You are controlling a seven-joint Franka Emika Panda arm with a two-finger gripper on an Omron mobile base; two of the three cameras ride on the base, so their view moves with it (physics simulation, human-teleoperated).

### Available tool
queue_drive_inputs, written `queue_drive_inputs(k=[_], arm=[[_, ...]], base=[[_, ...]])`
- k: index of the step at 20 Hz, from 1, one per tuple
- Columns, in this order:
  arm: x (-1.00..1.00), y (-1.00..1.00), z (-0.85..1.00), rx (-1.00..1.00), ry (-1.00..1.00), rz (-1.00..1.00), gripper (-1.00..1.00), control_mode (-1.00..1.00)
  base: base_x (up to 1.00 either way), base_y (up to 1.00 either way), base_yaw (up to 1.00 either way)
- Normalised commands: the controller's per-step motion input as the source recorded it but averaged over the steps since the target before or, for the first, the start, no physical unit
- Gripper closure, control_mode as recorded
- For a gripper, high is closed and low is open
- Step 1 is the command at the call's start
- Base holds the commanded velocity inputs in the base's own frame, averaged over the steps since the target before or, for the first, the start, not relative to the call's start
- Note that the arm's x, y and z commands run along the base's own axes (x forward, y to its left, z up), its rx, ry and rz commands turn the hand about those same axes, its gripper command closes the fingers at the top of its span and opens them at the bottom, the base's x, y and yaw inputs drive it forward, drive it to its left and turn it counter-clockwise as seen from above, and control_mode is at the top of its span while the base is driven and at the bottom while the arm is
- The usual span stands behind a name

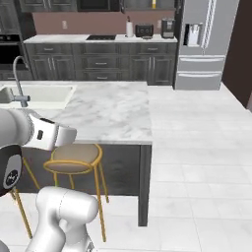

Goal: Move the hot dog bun to the plate on the dining table and place the condiment next to that plate. Then navigate to the fridge and take the sausage and place it on the plate as well.

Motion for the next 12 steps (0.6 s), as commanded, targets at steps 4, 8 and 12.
queue_drive_inputs(k=[4, 8, 12], arm=[[0.00, 0.00, 0.00, 0.00, 0.00, 0.00, -1.00, 1.00], [0.00, 0.00, 0.00, 0.00, 0.00, 0.00, -1.00, 1.00], [0.00, 0.00, 0.00, 0.00, 0.00, 0.00, -1.00, 1.00]], base=[[0.00, -1.00, 0.00], [0.00, -1.00, 0.00], [0.06, -1.00, 0.00]])
